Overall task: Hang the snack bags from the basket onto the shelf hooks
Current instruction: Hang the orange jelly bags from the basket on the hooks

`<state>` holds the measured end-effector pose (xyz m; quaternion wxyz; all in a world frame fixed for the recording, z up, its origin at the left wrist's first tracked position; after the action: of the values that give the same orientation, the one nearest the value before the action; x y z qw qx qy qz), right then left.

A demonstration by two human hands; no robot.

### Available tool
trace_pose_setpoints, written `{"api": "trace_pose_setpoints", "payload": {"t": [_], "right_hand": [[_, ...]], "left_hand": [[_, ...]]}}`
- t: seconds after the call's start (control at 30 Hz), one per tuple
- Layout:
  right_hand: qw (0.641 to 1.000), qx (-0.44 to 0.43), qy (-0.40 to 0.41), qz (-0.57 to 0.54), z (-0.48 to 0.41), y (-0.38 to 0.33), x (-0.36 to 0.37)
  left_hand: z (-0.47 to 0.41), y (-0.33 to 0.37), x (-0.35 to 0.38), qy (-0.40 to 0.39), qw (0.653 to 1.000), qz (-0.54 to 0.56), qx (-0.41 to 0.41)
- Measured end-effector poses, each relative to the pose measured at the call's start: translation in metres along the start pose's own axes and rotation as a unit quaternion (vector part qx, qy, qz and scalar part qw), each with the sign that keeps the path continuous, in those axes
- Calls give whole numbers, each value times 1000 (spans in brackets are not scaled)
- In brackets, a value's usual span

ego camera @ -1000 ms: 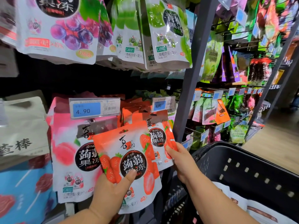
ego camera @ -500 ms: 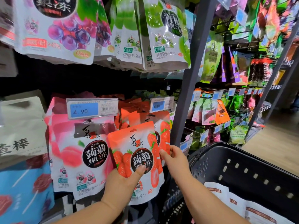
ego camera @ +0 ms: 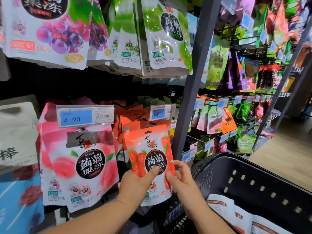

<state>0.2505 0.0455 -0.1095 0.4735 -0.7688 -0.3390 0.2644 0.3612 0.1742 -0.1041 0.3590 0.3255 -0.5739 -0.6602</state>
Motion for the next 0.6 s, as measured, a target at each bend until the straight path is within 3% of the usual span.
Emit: {"api": "trace_pose_setpoints", "payload": {"t": [0.6], "right_hand": [[995, -78, 62, 9, -12, 2, -1]], "left_hand": [[-17, 23, 0, 25, 999, 12, 37]]}}
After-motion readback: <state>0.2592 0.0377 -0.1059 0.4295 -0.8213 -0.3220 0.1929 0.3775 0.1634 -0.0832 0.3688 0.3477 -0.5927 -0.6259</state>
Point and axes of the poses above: each hand's wrist, its own z-axis away from the middle knuckle, its own x-axis out of the palm, y = z × x, the point moved 9 cm from there along -z, towards the middle knuckle, and after that the axes turned 14 degrees about -x, right-handed, at the moved point
